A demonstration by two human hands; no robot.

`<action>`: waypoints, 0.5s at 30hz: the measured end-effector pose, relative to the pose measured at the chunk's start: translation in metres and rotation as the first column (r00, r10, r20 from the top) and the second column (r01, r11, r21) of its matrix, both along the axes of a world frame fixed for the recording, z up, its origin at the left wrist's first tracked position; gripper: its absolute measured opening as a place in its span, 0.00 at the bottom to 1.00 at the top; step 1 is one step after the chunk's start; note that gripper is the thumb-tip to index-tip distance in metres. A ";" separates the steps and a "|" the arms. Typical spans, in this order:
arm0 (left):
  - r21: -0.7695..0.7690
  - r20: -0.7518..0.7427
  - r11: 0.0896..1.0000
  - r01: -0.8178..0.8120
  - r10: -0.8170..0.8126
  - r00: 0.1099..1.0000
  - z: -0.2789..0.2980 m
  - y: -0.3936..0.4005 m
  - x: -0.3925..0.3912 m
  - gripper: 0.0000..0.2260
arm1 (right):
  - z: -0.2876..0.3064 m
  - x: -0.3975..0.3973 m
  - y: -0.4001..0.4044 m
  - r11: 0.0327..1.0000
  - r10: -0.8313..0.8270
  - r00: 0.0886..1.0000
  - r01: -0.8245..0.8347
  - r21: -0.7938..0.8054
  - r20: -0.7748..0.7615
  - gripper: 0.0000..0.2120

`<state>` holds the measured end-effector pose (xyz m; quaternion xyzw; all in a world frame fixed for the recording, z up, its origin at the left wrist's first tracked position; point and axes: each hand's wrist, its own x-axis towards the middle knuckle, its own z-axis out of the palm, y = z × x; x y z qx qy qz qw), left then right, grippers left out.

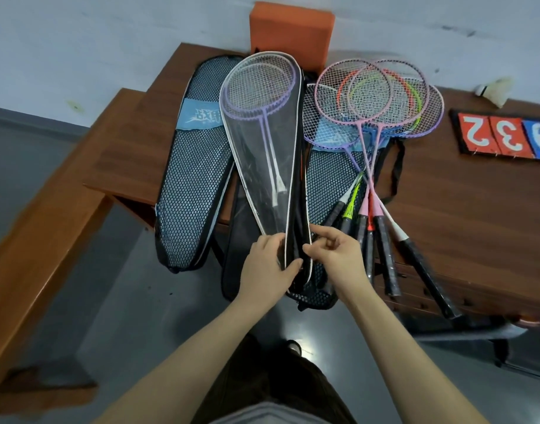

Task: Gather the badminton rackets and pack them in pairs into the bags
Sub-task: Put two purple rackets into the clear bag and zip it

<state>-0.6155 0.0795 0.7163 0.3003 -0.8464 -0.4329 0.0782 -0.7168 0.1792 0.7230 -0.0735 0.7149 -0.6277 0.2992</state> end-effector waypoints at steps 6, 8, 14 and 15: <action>-0.127 0.001 0.979 0.159 -0.160 0.987 -0.009 0.003 -0.012 0.28 | -0.005 -0.023 0.016 0.978 0.106 0.962 -0.056 0.199 -0.253 0.11; -0.195 0.032 0.958 0.213 -0.210 0.977 -0.012 -0.005 -0.019 0.28 | -0.006 -0.027 0.015 0.942 0.196 0.930 -0.091 0.322 -0.312 0.13; -0.275 0.099 0.938 0.212 -0.191 0.976 -0.013 -0.067 -0.065 0.17 | -0.014 -0.050 -0.016 0.881 0.261 0.899 -0.073 0.468 -0.350 0.24; -0.289 0.107 0.938 0.194 -0.169 0.980 -0.014 -0.080 -0.072 0.16 | -0.016 -0.057 -0.024 0.867 0.276 0.885 -0.060 0.495 -0.375 0.25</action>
